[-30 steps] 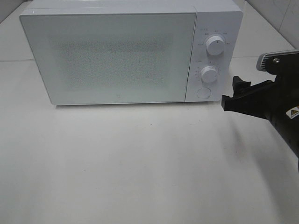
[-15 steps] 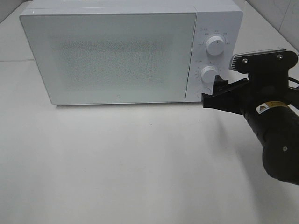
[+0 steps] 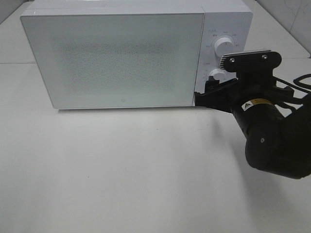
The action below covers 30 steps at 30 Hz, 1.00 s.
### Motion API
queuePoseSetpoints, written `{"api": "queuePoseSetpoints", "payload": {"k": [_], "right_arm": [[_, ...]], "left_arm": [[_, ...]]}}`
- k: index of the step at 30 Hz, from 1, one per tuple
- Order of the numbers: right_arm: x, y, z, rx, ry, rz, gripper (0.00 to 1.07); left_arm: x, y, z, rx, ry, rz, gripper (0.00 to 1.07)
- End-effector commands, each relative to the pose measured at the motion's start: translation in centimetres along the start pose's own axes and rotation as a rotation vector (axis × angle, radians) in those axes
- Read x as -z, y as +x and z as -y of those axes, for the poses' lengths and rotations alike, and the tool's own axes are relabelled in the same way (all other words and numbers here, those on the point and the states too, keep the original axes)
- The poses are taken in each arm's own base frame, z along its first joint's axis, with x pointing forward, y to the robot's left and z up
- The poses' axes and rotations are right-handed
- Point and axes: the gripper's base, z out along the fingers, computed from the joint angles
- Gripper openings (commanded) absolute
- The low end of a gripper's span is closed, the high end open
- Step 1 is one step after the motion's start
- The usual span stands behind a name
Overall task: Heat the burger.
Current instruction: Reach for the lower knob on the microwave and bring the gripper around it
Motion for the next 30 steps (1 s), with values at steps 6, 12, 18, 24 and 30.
{"api": "queuePoseSetpoints", "payload": {"k": [6,12,18,24,30], "right_arm": [[-2.8,0.4,-0.6,-0.028,-0.019,0.0,0.76],[-3.7,0.9,-0.6,-0.026,-0.007,-0.011,0.76],[-4.8,1.1,-0.5,-0.029,0.001,-0.017,0.76],[-5.1,1.0,-0.6,-0.03,-0.005,-0.007,0.76],[-5.8,1.5,-1.1,-0.022,-0.019,-0.013,0.76]], "left_arm": [[0.2,0.0,0.1,0.002,-0.001,0.031,0.98],[0.2,0.0,0.1,0.002,-0.001,0.031,0.98],[0.2,0.0,0.1,0.003,-0.001,0.03,0.98],[0.2,0.0,0.1,0.003,-0.001,0.03,0.98],[0.2,0.0,0.1,0.003,-0.001,0.03,0.98]]}}
